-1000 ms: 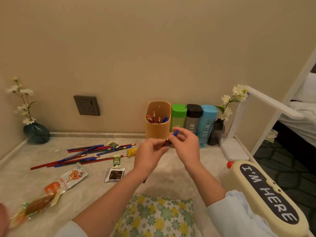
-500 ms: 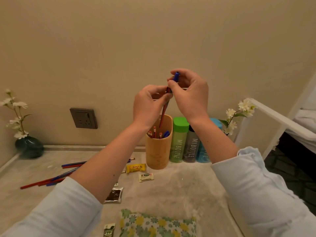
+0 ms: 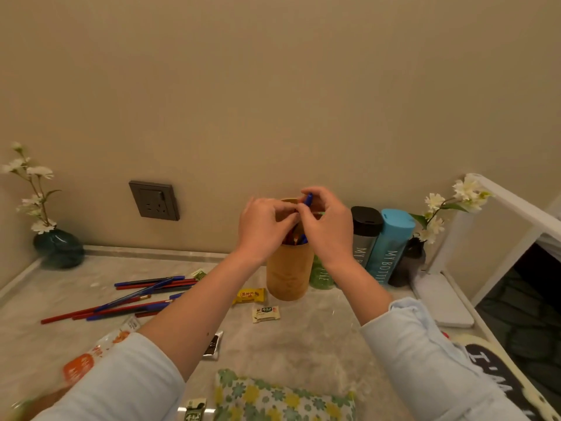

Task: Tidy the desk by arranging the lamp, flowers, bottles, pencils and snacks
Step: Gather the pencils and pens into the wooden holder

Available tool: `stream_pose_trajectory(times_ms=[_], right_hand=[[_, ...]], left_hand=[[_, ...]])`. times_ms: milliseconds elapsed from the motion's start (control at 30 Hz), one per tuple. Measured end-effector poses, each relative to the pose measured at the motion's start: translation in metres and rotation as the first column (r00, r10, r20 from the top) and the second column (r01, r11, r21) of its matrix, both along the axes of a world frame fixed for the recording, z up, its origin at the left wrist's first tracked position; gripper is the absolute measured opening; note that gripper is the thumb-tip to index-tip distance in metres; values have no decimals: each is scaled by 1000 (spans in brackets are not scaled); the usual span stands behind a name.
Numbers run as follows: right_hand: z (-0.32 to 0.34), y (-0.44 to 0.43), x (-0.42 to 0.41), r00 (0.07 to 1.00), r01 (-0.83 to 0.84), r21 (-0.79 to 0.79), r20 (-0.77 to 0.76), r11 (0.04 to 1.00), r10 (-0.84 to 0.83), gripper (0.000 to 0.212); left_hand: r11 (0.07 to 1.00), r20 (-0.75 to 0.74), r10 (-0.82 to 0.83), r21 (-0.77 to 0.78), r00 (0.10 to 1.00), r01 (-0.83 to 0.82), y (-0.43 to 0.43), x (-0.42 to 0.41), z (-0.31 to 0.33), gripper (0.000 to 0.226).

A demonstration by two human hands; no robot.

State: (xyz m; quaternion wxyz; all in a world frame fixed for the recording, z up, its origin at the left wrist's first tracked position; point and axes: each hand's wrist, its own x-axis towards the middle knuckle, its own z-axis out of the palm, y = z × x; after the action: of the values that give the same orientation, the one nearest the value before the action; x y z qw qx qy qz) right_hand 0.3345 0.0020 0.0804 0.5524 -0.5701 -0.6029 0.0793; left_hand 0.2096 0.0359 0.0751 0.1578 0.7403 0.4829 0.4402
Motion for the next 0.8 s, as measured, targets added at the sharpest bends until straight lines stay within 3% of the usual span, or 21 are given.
stream_pose_trajectory(times_ms=[100, 267, 433, 567, 800], right_hand=[[-19, 1, -1, 999, -16, -104, 37, 994, 20, 25], [-32, -4, -6, 996, -46, -172, 72, 984, 59, 35], [-33, -22, -26, 997, -12, 103, 82, 995, 4, 32], [-35, -33, -55, 989, -107, 256, 127, 961, 76, 30], [-52, -39, -111, 940, -331, 41, 100, 943, 326, 32]], left_hand=[[1000, -103, 24, 21, 994, -22, -2, -6, -10, 21], [999, 65, 5, 50, 998, -8, -17, -23, -29, 28], [998, 133, 60, -28, 989, -57, -30, -50, -53, 32], [993, 121, 91, -87, 988, -80, -37, -75, -64, 32], [976, 99, 148, -177, 984, -129, -50, -126, -73, 33]])
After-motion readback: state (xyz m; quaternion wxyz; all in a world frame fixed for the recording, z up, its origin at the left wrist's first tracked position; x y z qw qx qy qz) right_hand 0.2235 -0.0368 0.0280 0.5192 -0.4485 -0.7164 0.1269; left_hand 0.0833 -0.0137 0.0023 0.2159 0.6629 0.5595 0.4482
